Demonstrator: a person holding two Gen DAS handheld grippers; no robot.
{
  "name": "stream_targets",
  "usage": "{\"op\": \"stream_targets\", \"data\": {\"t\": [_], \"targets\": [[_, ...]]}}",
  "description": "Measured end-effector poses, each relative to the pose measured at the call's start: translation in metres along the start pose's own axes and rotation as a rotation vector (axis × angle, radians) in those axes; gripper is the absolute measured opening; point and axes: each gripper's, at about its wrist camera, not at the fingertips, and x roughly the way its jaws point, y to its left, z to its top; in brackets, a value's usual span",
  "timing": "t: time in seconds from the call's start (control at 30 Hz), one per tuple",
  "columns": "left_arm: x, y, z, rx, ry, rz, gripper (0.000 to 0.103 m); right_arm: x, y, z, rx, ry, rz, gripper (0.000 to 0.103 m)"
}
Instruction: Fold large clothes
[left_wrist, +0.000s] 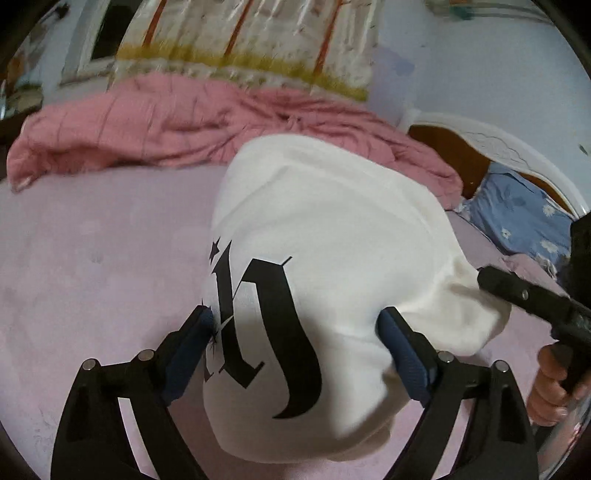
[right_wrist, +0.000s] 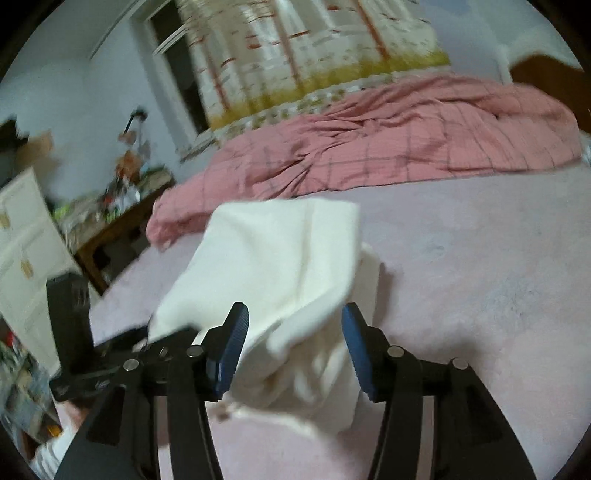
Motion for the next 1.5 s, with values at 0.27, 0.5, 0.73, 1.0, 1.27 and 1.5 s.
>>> {"op": "stream_targets", "data": {"t": [0.27, 0.5, 0.73, 1.0, 1.27, 1.5], "targets": [[-0.026, -0.007, -0.012, 0.072, -0.044, -0.011, 0.089, 0.01, -0.014, -0.042, 0.033, 0.1, -0.093, 0.062], [-0.065, 0.0, 0.013, 0.041, -0.167, -0.056, 0.09, -0.015, -0.019, -0.026, 0.094, 0.043, -0.046, 0.062], [-0.029, 0.013, 0.06, -0.067, -0.027, -0.021, 0.09, -0.002, -0.016, 0.0, 0.104, 0.053, -0.038, 0.062], [0.01, 0.057, 0.043, -0.251, 0.18, -0.123, 0.088, 0.043, -0.062, -0.025, 0.242, 0.182, 0.038, 0.075], [-0.024, 0.077, 0.053, -0.278, 0.086, -0.306, 0.087, 0.029, -0.054, -0.016, 0.232, 0.109, 0.12, 0.077], [0.035, 0.085, 0.052, -0.378, 0.272, -0.47, 0.102, 0.065, -0.072, -0.019, 0.337, 0.169, 0.187, 0.094]]}}
